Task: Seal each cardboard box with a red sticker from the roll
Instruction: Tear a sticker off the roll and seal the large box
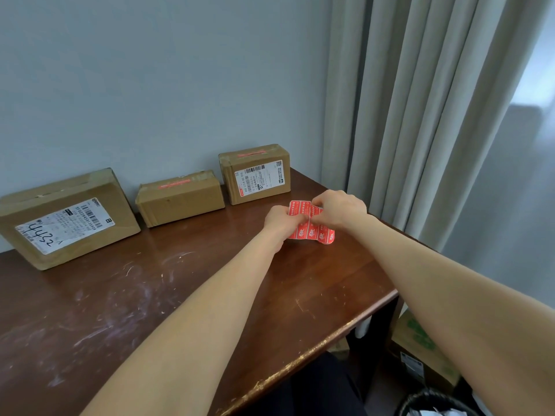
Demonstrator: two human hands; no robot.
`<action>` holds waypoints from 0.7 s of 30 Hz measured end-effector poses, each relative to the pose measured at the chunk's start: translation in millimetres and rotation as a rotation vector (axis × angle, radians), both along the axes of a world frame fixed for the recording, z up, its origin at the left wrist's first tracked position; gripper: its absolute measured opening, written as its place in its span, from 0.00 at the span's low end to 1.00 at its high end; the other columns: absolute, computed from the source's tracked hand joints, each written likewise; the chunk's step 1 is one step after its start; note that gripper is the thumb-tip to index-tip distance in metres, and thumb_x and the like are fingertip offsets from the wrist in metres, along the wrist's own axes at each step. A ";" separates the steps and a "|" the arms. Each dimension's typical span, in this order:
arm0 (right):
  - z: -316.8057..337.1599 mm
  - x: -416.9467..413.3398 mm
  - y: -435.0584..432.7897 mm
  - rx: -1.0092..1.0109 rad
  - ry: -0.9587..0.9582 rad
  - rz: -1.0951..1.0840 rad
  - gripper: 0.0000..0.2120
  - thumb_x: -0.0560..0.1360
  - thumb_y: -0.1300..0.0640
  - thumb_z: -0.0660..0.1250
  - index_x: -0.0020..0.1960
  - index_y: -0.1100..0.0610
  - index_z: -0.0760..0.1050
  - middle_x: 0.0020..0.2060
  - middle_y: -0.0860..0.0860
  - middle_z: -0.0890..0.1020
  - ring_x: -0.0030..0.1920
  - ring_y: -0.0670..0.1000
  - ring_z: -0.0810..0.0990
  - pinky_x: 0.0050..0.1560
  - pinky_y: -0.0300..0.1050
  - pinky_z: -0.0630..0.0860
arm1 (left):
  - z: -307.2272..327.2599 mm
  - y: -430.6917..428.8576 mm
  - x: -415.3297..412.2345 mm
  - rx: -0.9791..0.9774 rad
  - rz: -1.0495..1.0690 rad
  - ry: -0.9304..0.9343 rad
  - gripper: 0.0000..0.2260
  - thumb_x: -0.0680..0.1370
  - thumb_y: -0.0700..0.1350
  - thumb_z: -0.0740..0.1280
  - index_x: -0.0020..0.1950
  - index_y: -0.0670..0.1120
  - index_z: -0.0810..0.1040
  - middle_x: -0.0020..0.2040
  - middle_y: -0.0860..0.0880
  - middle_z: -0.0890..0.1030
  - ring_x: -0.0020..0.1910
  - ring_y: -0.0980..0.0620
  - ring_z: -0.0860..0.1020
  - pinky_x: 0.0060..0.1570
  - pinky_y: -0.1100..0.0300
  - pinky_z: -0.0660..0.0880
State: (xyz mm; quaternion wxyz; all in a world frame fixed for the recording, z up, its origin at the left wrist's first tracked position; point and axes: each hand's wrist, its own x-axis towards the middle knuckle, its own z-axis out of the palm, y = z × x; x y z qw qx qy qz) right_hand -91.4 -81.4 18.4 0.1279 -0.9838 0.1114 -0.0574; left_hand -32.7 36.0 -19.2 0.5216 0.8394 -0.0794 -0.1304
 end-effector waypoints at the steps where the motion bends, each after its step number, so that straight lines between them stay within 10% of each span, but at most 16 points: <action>1: -0.6 -0.1 0.3 -0.001 0.000 -0.002 0.17 0.76 0.44 0.65 0.64 0.47 0.76 0.51 0.48 0.83 0.46 0.49 0.80 0.39 0.42 0.74 | 0.4 -0.9 -0.4 0.002 0.006 -0.002 0.15 0.77 0.48 0.69 0.61 0.43 0.76 0.55 0.46 0.81 0.50 0.50 0.80 0.55 0.56 0.76; 21: -4.9 5.1 -6.4 0.019 0.028 0.026 0.21 0.75 0.42 0.66 0.67 0.47 0.73 0.53 0.48 0.81 0.51 0.49 0.81 0.45 0.44 0.78 | -2.2 4.9 -3.0 -0.046 -0.014 0.046 0.16 0.74 0.45 0.73 0.60 0.42 0.77 0.54 0.45 0.81 0.49 0.51 0.79 0.48 0.60 0.77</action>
